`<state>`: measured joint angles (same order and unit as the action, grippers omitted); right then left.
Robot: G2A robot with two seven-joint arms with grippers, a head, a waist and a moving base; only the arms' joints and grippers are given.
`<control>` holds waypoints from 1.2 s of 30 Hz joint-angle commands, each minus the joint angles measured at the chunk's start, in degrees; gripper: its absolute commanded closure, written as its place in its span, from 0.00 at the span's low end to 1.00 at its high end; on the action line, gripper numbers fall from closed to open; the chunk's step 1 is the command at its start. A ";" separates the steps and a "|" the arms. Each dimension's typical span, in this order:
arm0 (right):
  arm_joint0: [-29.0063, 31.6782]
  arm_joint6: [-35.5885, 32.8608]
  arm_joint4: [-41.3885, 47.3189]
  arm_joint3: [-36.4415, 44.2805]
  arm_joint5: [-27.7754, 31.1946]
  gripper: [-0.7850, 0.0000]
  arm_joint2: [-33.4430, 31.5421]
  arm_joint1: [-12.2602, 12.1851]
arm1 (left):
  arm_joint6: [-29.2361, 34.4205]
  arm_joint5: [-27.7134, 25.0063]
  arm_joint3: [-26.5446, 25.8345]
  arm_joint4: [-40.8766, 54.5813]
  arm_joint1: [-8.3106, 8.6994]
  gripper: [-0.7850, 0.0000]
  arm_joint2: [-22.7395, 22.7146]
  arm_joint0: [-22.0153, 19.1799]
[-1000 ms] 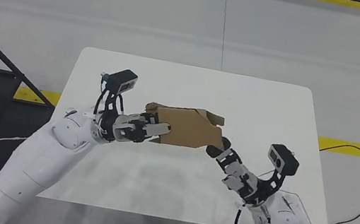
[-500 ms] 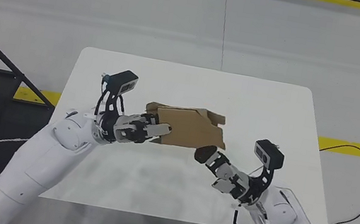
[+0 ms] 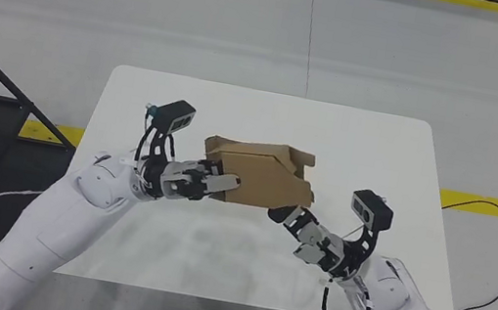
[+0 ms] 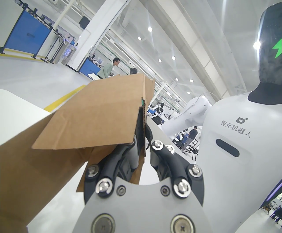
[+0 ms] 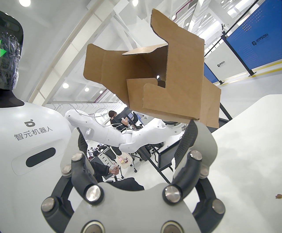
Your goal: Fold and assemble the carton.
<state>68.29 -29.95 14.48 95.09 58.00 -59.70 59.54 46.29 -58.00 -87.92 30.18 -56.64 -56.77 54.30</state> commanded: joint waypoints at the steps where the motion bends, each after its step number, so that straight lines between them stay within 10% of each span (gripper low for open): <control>1: 0.20 -0.39 0.16 -0.06 0.00 0.00 -0.38 0.28 | 0.00 0.00 0.08 0.07 0.14 1.00 0.43 -0.19; 36: 2.87 -7.19 2.77 -0.92 0.00 0.00 -5.68 5.24 | 0.00 0.00 0.34 1.44 1.38 1.00 3.21 -1.11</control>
<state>71.18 -37.15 17.27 94.17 58.00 -65.41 64.79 46.28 -58.00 -87.57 31.63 -55.26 -53.55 53.19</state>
